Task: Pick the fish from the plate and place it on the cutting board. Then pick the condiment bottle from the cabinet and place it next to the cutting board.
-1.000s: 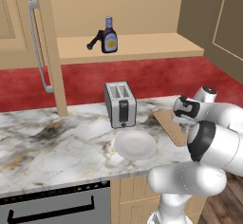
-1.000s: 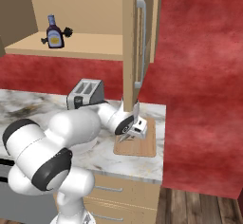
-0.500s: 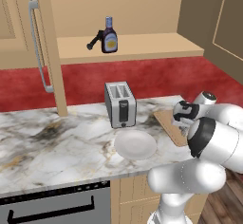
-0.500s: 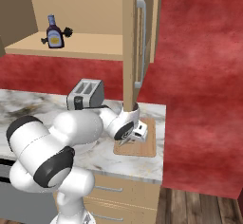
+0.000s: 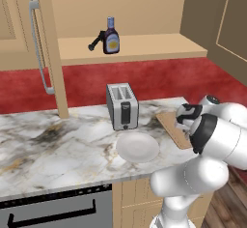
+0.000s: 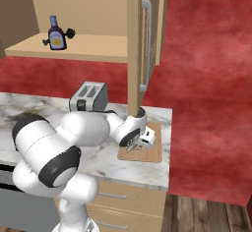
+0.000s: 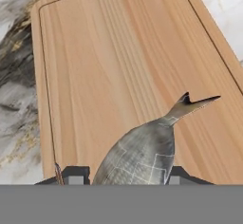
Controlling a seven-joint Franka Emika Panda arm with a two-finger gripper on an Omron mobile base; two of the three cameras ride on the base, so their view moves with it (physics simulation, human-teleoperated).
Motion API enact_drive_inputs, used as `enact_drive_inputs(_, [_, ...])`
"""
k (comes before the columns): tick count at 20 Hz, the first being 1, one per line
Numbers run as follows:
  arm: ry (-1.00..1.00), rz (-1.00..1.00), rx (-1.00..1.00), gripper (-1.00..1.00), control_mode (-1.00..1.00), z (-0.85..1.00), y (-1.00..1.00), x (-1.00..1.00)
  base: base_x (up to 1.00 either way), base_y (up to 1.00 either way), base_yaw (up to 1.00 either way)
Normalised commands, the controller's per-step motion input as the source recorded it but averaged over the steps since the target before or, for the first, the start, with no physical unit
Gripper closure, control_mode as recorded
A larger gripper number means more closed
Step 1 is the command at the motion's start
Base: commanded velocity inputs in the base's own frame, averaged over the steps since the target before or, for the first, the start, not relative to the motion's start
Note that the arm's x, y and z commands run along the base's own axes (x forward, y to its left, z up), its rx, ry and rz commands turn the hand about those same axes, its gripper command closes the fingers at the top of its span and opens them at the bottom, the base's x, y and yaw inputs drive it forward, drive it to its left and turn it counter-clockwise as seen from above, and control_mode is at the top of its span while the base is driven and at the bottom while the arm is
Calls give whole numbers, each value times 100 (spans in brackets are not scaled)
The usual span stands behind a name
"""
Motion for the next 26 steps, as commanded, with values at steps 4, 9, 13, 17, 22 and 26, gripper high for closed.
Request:
enact_drive_inputs(4, [0,0,0,100,-100,-9,0,15,0,0,0])
enact_drive_inputs(9, [-1,0,0,100,-100,-12,0,16,0,0,0])
enact_drive_inputs(13, [-2,0,0,100,-100,-16,0,15,0,0,0])
enact_drive_inputs(17, [-2,0,0,100,-100,-19,0,13,0,0,0])
enact_drive_inputs(22, [-3,0,0,100,-100,-19,0,12,0,0,0])
enact_drive_inputs(26, [-3,0,0,100,-100,-19,0,12,0,0,0])
